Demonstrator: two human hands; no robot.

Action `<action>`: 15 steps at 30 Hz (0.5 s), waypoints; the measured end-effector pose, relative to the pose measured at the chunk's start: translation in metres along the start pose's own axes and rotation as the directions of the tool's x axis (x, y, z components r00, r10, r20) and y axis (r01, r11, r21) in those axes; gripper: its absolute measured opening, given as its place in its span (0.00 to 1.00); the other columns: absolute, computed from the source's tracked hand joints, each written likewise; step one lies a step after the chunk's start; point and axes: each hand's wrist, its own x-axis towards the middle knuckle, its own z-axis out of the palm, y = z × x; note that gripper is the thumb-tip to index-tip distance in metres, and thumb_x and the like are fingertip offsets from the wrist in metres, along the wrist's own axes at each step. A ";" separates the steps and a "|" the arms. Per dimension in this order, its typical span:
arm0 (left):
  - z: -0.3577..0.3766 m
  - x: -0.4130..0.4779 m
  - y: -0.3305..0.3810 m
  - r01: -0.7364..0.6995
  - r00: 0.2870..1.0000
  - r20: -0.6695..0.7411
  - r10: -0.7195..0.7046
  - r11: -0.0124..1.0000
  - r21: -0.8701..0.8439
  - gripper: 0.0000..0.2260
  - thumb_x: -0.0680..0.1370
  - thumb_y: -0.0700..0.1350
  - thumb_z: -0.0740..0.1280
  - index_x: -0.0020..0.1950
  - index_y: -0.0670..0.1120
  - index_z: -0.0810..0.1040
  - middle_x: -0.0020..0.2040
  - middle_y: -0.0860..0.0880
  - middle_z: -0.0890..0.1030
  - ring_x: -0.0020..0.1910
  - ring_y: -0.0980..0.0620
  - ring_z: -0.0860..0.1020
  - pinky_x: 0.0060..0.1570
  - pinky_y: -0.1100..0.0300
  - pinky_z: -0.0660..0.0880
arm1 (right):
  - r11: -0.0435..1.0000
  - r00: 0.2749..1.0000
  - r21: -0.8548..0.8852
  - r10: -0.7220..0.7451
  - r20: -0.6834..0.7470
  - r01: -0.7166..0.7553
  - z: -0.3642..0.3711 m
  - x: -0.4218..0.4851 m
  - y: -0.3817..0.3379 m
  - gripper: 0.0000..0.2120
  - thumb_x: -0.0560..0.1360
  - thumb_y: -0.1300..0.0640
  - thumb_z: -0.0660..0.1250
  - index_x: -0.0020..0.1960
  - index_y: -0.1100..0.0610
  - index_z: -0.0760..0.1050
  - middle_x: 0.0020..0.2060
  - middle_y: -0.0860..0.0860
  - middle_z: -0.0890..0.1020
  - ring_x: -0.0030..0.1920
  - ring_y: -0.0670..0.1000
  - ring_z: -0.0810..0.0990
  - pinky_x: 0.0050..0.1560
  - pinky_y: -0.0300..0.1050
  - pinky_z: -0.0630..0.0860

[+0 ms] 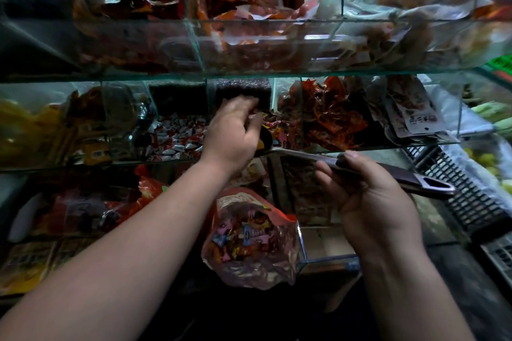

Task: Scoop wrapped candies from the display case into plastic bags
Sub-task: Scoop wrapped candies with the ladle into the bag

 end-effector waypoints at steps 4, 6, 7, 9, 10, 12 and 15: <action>-0.009 -0.011 -0.010 0.112 0.966 -0.194 -0.168 0.956 -0.271 0.13 0.83 0.47 0.62 0.65 0.43 0.78 0.60 0.49 0.77 0.61 0.51 0.75 0.62 0.62 0.72 | 0.999 0.999 0.025 -0.028 0.037 0.027 0.026 0.022 0.031 0.04 0.79 0.61 0.69 0.46 0.57 0.81 0.39 0.51 0.87 0.47 0.53 0.88 0.46 0.44 0.85; -0.010 -0.027 -0.017 0.154 0.962 -0.179 -0.206 0.951 -0.267 0.12 0.83 0.46 0.64 0.64 0.45 0.79 0.59 0.51 0.77 0.60 0.54 0.75 0.60 0.66 0.71 | 0.944 0.976 -0.251 -0.205 0.068 0.216 0.031 0.032 0.054 0.02 0.77 0.58 0.72 0.48 0.54 0.83 0.43 0.51 0.88 0.48 0.49 0.88 0.47 0.42 0.83; -0.010 -0.036 -0.021 0.173 0.959 -0.172 -0.223 0.949 -0.263 0.11 0.83 0.46 0.65 0.63 0.46 0.79 0.59 0.51 0.78 0.60 0.54 0.75 0.59 0.67 0.70 | 0.794 0.915 -0.456 -0.363 0.177 0.403 0.032 0.037 0.062 0.02 0.77 0.58 0.73 0.49 0.54 0.84 0.43 0.50 0.87 0.47 0.46 0.87 0.47 0.40 0.82; -0.010 -0.049 -0.028 0.204 0.951 -0.176 -0.256 0.941 -0.269 0.10 0.82 0.45 0.66 0.63 0.46 0.79 0.59 0.51 0.78 0.59 0.56 0.75 0.56 0.75 0.67 | 0.377 0.718 -0.613 -0.427 0.550 0.694 0.033 0.044 0.075 0.04 0.77 0.61 0.72 0.52 0.58 0.83 0.46 0.48 0.86 0.48 0.44 0.84 0.49 0.40 0.80; -0.010 -0.054 -0.031 0.216 0.946 -0.178 -0.271 0.937 -0.275 0.10 0.82 0.44 0.66 0.62 0.45 0.80 0.58 0.51 0.78 0.58 0.56 0.75 0.54 0.78 0.66 | 0.230 0.643 -0.602 -0.328 0.692 0.765 0.032 0.046 0.078 0.07 0.77 0.61 0.71 0.54 0.59 0.82 0.49 0.49 0.85 0.50 0.46 0.84 0.53 0.42 0.80; -0.010 -0.061 -0.036 0.243 0.937 -0.177 -0.300 0.928 -0.283 0.09 0.82 0.43 0.67 0.61 0.45 0.80 0.57 0.52 0.78 0.58 0.56 0.75 0.51 0.81 0.64 | 0.032 0.570 -0.571 -0.125 0.812 0.820 0.027 0.046 0.081 0.14 0.74 0.58 0.70 0.60 0.58 0.80 0.55 0.51 0.83 0.56 0.50 0.82 0.58 0.49 0.80; -0.011 -0.068 -0.040 0.280 0.930 -0.161 -0.330 0.922 -0.269 0.09 0.82 0.44 0.66 0.61 0.49 0.79 0.58 0.53 0.77 0.59 0.56 0.75 0.50 0.80 0.64 | -0.051 0.534 -0.543 -0.131 0.836 0.838 0.016 0.037 0.078 0.18 0.73 0.54 0.67 0.61 0.58 0.79 0.58 0.53 0.82 0.59 0.53 0.81 0.61 0.50 0.79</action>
